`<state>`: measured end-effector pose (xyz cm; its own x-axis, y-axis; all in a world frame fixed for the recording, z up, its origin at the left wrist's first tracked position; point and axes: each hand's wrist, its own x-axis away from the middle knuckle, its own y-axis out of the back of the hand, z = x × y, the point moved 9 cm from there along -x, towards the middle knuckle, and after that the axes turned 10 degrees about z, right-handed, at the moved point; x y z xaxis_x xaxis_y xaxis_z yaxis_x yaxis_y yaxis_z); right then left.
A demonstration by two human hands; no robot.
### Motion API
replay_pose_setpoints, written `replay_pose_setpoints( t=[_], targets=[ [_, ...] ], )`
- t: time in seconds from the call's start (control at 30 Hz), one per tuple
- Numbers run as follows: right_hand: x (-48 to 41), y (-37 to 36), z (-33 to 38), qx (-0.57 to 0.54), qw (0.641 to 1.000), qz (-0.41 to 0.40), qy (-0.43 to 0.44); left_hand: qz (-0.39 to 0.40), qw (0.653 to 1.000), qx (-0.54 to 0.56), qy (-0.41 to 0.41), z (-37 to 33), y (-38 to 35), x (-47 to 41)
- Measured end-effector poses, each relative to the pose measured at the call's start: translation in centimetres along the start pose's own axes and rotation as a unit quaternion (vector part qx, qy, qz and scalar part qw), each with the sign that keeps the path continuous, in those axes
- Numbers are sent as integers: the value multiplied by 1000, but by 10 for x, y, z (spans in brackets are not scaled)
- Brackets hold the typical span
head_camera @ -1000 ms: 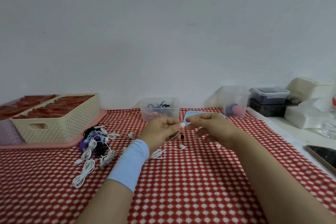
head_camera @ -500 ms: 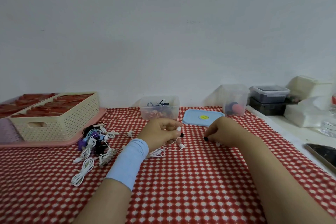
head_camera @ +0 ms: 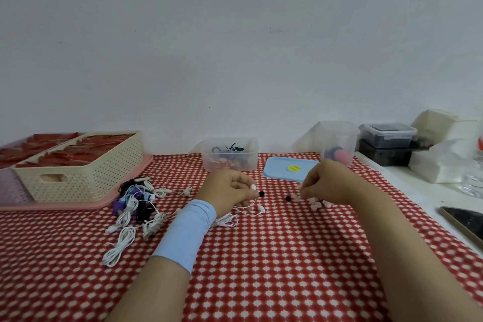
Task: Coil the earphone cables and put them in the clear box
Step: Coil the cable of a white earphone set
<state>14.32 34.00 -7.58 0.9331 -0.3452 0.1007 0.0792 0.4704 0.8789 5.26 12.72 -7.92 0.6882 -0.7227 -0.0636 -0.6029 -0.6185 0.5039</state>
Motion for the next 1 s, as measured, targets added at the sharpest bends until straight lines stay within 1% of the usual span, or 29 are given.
replay_pose_setpoints(
  t=[0.07,0.13,0.27,0.4,0.47,0.53,0.57,0.63,0.73,0.77,0.83,0.93,1.0],
  targets=[
    [4,-9,-4,32,997,66,-29,-3,1000,-1,-8,-2,0,1],
    [5,-16,-6,52,993,102,-44,-1,1000,-5,-11,-2,0,1],
    [3,-13,-2,66,994,78,-40,4,1000,-12,-17,-3,-1,1],
    [2,-13,-3,94,990,82,-62,3,999,-39,-5,1,1,-1],
    [0,-14,-5,116,987,79,-76,-2,995,-96,12,7,1,-5],
    [1,-13,-4,132,986,68,-76,-1,979,-199,38,13,1,-7],
    [1,-11,-1,129,988,58,-64,3,972,-229,47,14,0,-8],
    [3,-11,14,73,997,34,-10,-2,965,-261,43,12,-2,-8],
    [5,-22,49,-50,995,21,81,-40,955,-293,-21,-9,-3,-6],
    [4,-28,56,-88,991,24,98,-37,954,-295,-37,-15,-6,-6],
    [1,-37,60,-139,984,29,109,-2,950,-309,-34,-18,-17,-6],
    [-2,-40,49,-161,983,31,84,51,945,-324,18,-7,-30,-8],
    [-2,-40,44,-177,981,30,72,67,943,-324,32,-2,-33,-9]
  ],
)
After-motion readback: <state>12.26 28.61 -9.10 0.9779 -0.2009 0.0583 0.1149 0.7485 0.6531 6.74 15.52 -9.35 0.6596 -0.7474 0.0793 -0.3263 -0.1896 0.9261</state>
